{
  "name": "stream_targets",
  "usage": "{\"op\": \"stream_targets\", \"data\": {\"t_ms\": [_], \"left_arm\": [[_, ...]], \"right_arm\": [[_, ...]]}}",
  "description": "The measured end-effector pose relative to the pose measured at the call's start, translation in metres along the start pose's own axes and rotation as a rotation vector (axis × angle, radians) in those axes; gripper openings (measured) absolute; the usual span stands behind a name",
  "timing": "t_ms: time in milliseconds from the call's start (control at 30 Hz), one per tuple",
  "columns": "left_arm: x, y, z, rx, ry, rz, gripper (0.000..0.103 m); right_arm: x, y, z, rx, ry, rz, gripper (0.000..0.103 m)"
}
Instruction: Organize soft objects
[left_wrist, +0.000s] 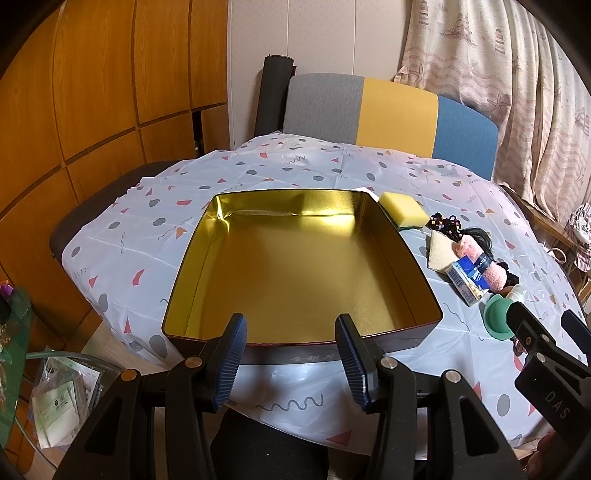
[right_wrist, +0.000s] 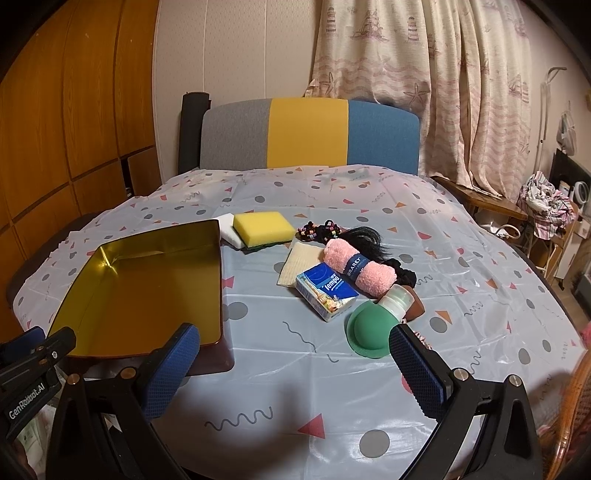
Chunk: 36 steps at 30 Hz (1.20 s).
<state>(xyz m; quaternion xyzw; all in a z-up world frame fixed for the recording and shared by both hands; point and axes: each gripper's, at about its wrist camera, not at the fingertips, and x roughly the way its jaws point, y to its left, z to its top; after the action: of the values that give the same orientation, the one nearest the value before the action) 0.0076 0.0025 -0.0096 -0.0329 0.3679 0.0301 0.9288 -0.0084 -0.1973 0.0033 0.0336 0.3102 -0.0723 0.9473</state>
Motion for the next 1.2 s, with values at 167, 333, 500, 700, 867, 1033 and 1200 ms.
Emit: {"op": "stream_targets", "data": {"t_ms": [167,333,500,700,867,1033,1200], "left_arm": [[0.003,-0.002,0.000,0.005,0.006,0.001,0.050],[0.010,-0.004,0.002,0.008,0.018,0.001,0.050],[0.018,-0.007,0.003,0.014,0.035,0.003,0.050],[0.016,-0.008,0.006,0.061,0.018,-0.128,0.054],[0.018,-0.020,0.019,0.071,0.081,-0.276,0.063],[0.023,-0.048,0.029,0.142,0.092,-0.379,0.063],[0.029,-0.080,0.045,0.185,0.124,-0.516,0.076]], "right_arm": [[0.005,-0.005,-0.001,0.009,0.011,-0.004,0.103],[0.013,-0.013,0.001,0.031,0.027,-0.015,0.103],[0.021,-0.015,0.000,0.027,0.043,-0.020,0.103],[0.029,-0.027,0.004,0.040,0.040,-0.002,0.103],[0.042,-0.055,0.009,0.116,0.086,0.057,0.103],[0.054,-0.092,0.009,0.172,0.132,0.013,0.103],[0.056,-0.127,0.008,0.211,0.146,-0.037,0.103]]}}
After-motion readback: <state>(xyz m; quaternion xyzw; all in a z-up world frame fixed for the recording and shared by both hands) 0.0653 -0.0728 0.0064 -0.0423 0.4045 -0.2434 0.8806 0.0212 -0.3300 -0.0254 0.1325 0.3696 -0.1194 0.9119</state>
